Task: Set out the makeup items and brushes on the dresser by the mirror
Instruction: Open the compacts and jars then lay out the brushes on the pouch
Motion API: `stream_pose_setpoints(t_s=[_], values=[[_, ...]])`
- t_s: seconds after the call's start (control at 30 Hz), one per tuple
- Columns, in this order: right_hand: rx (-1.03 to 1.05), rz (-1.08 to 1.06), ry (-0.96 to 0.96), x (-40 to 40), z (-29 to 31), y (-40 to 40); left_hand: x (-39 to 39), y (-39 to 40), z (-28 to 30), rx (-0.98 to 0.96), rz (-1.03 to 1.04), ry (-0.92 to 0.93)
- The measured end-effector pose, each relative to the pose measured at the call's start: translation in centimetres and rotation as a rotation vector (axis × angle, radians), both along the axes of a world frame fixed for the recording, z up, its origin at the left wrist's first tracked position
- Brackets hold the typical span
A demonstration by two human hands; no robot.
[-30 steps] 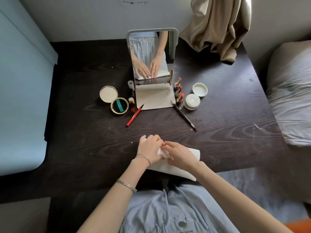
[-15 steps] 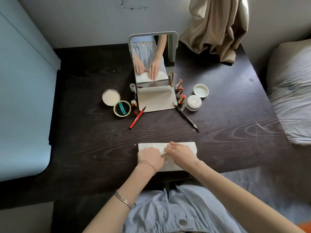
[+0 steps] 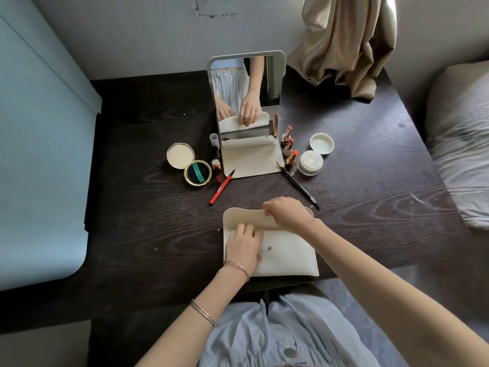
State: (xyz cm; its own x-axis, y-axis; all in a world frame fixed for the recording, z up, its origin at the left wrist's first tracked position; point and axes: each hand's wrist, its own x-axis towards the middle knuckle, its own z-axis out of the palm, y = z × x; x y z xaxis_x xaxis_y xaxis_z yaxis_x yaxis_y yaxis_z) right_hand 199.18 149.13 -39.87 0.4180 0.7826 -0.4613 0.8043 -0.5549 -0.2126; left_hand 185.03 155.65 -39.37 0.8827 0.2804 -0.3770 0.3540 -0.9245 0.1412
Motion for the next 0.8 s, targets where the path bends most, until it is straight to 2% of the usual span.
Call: stream_pose_setpoints(t_s=[0.07,0.13,0.27,0.33,0.47,0.7,0.8], values=[[0.085,-0.039,-0.109,0.0,0.1,0.5,0.1,0.3,-0.6,-0.014,-0.012,-0.002],[0.176,-0.102,-0.226,-0.5,0.3,0.6,0.5,0.7,-0.9,-0.072,0.047,0.074],[0.241,-0.186,-0.308,-1.6,-0.2,-0.1,0.9,1.3,-1.1,-0.171,0.107,0.162],[0.218,-0.194,-0.171,-1.9,-0.6,-0.8,0.7,1.4,-1.3,-0.188,0.132,0.174],[0.016,-0.218,0.086,-1.7,-1.7,-1.8,0.7,1.5,-1.5,-0.215,0.163,0.162],[-0.048,-0.181,0.157,-0.2,-1.6,-1.2,0.1,2.5,-1.5,-0.245,0.198,0.15],[-0.074,-0.198,0.199,0.0,-1.3,-1.4,-0.2,3.2,-1.1,-0.199,0.245,0.186]])
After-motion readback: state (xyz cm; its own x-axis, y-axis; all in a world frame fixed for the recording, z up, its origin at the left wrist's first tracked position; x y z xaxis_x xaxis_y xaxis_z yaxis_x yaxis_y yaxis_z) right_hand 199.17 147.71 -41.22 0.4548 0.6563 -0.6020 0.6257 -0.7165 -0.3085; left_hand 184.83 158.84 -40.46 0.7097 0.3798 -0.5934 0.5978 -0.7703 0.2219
